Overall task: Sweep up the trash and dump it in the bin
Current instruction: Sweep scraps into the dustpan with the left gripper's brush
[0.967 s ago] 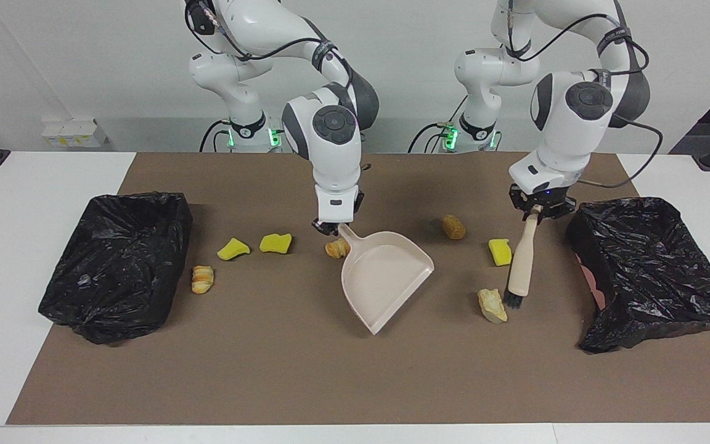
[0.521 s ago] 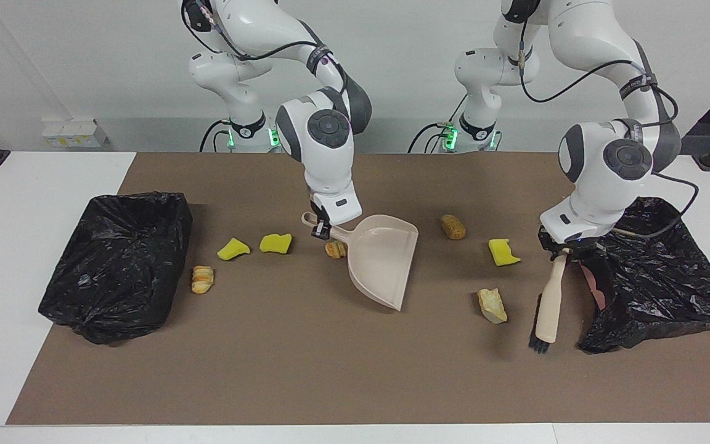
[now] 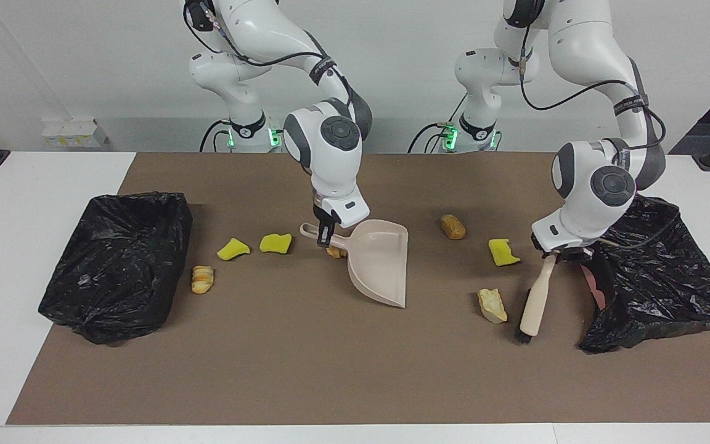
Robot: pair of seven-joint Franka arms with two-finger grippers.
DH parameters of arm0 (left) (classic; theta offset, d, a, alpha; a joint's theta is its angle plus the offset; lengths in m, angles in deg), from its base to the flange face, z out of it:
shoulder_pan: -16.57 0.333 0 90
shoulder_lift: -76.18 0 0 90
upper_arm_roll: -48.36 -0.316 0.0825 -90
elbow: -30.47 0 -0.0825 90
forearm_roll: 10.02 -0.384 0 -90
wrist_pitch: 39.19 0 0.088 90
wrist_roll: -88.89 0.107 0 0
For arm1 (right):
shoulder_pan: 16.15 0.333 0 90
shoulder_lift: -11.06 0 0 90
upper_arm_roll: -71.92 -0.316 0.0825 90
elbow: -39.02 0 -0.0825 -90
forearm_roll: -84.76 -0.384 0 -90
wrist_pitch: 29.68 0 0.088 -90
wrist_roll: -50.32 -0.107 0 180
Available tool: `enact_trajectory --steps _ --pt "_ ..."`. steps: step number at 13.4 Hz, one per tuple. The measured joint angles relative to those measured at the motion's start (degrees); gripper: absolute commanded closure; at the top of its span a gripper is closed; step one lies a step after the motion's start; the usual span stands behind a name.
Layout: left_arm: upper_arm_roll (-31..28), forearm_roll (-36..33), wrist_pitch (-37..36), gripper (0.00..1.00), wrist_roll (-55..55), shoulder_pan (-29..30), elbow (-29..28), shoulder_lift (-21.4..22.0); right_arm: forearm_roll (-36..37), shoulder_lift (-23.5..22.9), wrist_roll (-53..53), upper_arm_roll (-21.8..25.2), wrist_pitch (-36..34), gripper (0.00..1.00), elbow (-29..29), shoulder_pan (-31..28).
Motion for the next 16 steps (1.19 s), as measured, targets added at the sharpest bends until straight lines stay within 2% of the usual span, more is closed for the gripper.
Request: enact_trajectory --steps 4,7,11,16 --pt "0.8 0.0 0.1 1.00 -0.5 -2.9 -6.0 3.9 0.1 0.0 0.1 0.0 0.1 1.00 0.1 0.0" --pt "2.2 0.2 0.2 1.00 -6.6 -6.4 -10.5 6.7 0.1 0.0 0.1 0.0 0.1 1.00 0.1 0.0" --pt "10.1 5.7 0.6 1.00 -18.8 -7.5 -13.7 8.9 0.1 0.0 0.1 0.0 0.2 1.00 0.2 0.0" --pt "21.9 11.4 1.3 1.00 -37.1 -8.5 -13.7 9.3 0.1 0.0 0.1 0.0 0.2 1.00 0.3 0.0"
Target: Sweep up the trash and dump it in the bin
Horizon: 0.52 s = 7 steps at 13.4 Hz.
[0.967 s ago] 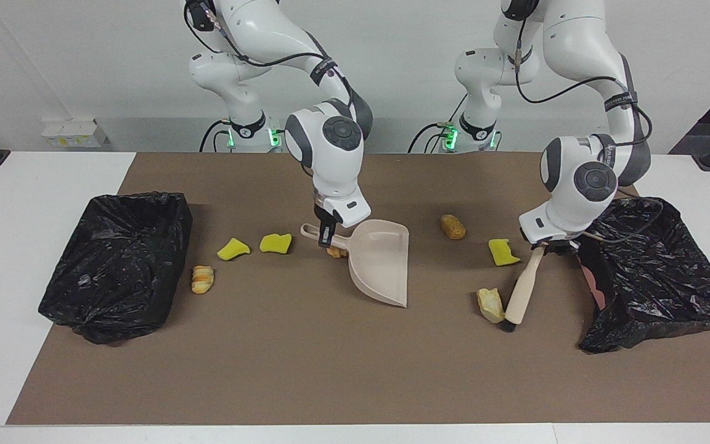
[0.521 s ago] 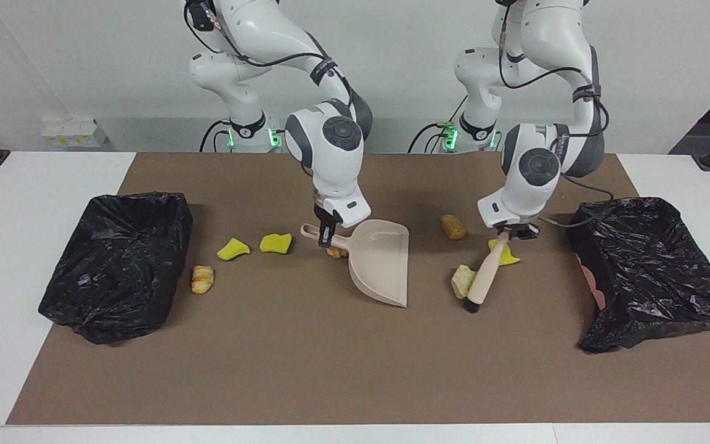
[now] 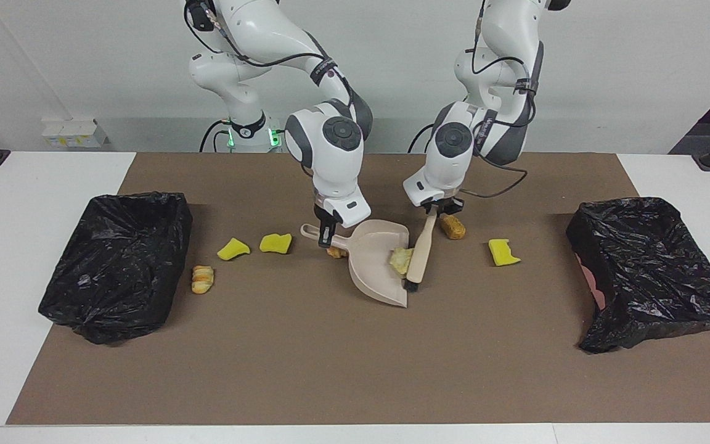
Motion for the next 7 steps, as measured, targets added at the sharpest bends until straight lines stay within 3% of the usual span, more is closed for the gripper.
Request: enact_trajectory --steps 4,7 --pt "0.1 0.8 0.2 1.00 -5.2 -0.4 3.9 1.1 0.0 0.0 0.0 0.0 0.0 1.00 0.1 0.0" --pt "-2.9 0.8 -4.7 1.00 -7.0 0.3 6.0 3.5 0.0 0.0 0.0 0.0 0.0 1.00 0.2 0.0"
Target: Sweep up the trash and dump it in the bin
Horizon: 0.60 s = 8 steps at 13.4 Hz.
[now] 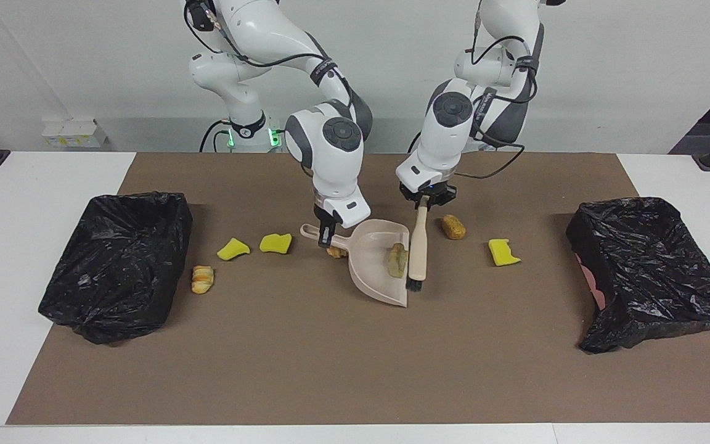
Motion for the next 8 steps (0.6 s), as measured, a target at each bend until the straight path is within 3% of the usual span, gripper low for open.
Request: enact_trajectory --steps 4,8 --pt "-6.9 -0.2 -12.3 1.00 -2.6 0.8 -0.2 4.4 0.0 0.0 0.0 0.0 0.0 1.00 0.1 0.0" --pt "-11.6 -1.3 -14.1 1.00 -9.7 5.1 -2.6 5.6 0.0 0.0 0.0 0.0 0.0 1.00 0.1 0.0"
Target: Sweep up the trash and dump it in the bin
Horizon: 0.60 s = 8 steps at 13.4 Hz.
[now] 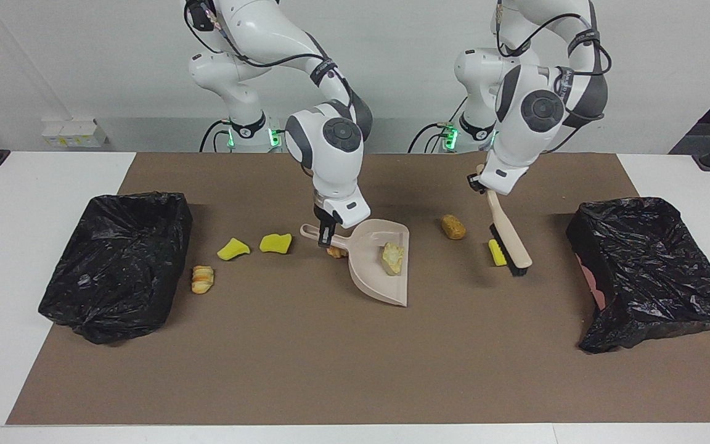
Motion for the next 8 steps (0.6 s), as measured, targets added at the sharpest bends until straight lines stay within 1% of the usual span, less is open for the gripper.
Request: enact_trajectory --steps 2,4,6,8 --pt "-2.7 -0.2 0.1 1.00 -1.1 0.7 -3.0 1.0 0.0 0.0 0.0 0.0 0.0 1.00 0.0 0.0" --pt "-4.4 -0.2 1.9 1.00 -4.1 0.9 -7.2 2.4 0.0 0.0 0.0 0.0 0.0 1.00 0.0 0.0" --pt "-4.0 -0.2 5.3 1.00 -8.9 0.6 -12.6 3.7 0.0 0.0 0.0 0.0 0.0 1.00 0.0 0.0" --pt "-3.4 -0.1 8.0 1.00 -12.2 -1.2 -17.8 5.5 0.0 0.0 0.0 0.0 0.0 1.00 0.0 0.0"
